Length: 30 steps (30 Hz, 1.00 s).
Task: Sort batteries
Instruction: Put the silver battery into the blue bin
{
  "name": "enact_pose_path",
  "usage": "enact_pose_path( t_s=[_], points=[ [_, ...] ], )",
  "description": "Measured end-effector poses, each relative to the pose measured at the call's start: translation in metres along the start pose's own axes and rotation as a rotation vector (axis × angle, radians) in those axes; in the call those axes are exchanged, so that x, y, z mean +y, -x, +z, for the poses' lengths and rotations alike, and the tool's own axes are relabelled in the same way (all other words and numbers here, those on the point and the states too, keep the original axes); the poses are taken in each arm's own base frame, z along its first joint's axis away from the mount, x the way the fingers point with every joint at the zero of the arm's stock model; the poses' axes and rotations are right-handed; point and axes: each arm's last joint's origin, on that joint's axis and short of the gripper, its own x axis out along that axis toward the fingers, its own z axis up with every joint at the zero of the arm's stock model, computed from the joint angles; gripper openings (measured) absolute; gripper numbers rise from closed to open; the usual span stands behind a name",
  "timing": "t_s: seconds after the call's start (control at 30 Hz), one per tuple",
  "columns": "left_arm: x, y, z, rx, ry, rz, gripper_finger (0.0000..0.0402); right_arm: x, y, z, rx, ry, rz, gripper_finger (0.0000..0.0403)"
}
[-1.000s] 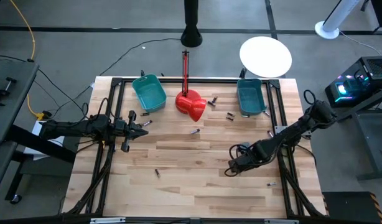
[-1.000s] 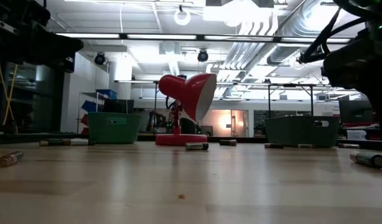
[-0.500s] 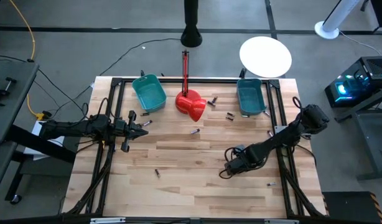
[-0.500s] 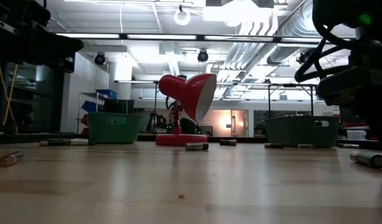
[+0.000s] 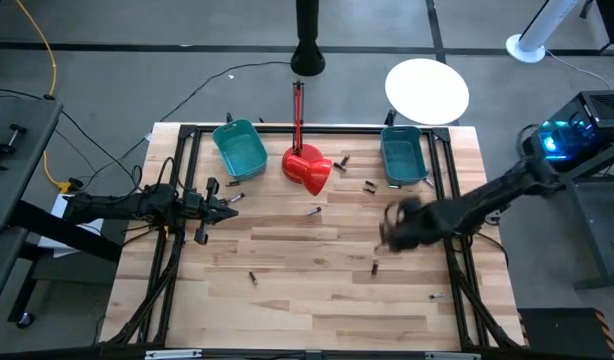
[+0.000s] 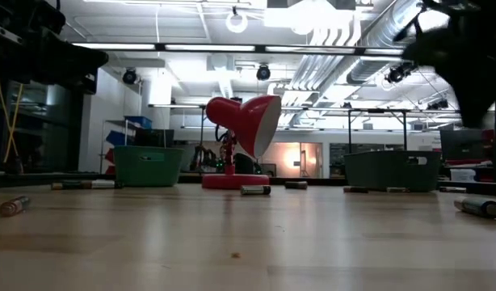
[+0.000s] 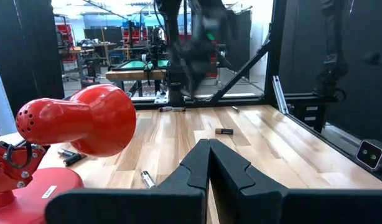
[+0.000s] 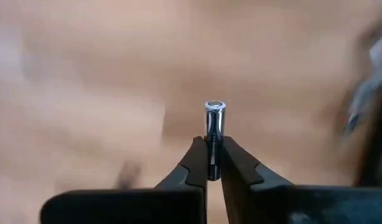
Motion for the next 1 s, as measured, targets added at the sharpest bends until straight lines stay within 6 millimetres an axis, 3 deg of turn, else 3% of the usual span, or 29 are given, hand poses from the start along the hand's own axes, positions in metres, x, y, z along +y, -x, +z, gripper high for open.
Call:
enact_pose_path(
  t_s=[0.1,0.23,0.4,0.57,0.77,1.0],
  points=[
    [0.0,0.0,0.0,0.001,0.0,0.0,0.0,-0.014,0.017,0.034,-0.191,-0.091,0.002,0.001],
    [0.0,0.0,0.0,0.001,0.0,0.0,0.0,-0.027,0.02,0.073,-0.351,-0.199,-0.048,0.0007],
    [0.0,0.0,0.0,0.001,0.0,0.0,0.0,-0.029,0.009,0.116,-0.383,-0.182,-0.109,0.0039],
    [0.0,0.0,0.0,0.001,0.0,0.0,0.0,-0.033,0.0,0.149,-0.357,-0.13,-0.108,0.0104],
    [0.0,0.0,0.0,0.0,0.0,0.0,0.0,-0.043,-0.004,0.159,-0.222,-0.042,-0.109,0.0175],
    [0.0,0.0,0.0,0.001,0.0,0.0,0.0,-0.046,0.002,0.123,0.05,0.19,-0.174,0.0189]
  ],
)
